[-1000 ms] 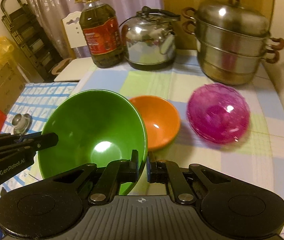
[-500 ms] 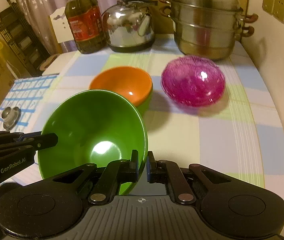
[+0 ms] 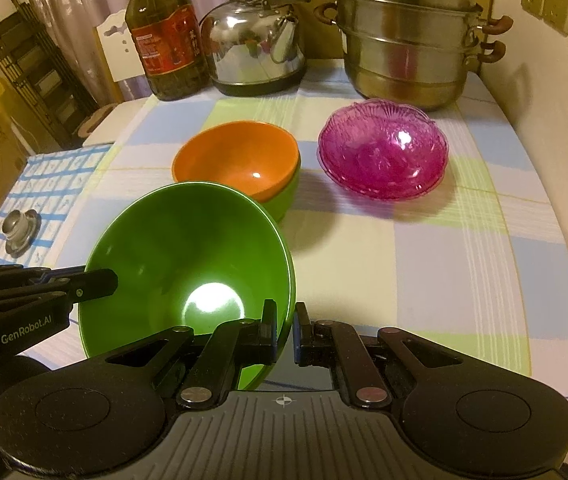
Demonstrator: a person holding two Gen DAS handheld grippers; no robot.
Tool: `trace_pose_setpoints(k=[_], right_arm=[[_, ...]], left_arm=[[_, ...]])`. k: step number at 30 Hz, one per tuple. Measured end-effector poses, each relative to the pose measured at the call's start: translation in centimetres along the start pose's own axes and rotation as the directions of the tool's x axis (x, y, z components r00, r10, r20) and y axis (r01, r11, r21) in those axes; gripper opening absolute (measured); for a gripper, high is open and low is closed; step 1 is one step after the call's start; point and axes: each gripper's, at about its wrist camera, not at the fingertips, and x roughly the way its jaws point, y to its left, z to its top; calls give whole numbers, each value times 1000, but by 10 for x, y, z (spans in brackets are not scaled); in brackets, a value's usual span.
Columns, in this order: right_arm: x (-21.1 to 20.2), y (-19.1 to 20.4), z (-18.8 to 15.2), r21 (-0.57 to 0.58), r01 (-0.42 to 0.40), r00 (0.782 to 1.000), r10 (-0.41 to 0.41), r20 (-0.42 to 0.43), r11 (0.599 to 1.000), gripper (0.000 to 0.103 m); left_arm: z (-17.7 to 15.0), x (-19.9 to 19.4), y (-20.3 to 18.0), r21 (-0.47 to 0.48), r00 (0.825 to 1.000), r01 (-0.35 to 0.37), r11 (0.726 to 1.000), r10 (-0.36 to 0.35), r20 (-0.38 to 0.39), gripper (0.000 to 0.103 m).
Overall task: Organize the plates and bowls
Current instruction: 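Lift the green bowl with both grippers and carry it over the orange bowl, then lower the green bowl onto the orange bowl and open both grippers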
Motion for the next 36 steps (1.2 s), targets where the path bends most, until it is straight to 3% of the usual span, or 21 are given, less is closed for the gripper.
trace_pose_setpoints(k=[11, 20, 26, 36], right_arm=[[7, -2, 60, 8, -25, 999, 25, 40, 1000, 7], [53, -10, 128, 32, -43, 998, 42, 37, 999, 7], [96, -18, 147, 47, -43, 999, 43, 0, 998, 7], [139, -20, 149, 18, -12, 999, 13, -44, 1000, 7]], left_arm=[[64, 7, 8, 5, 998, -15, 1000, 14, 54, 6], [123, 50, 27, -5, 997, -42, 999, 42, 58, 6], [135, 88, 38, -11, 998, -64, 998, 64, 24, 6], [129, 130, 50, -18, 997, -69, 997, 69, -28, 6]])
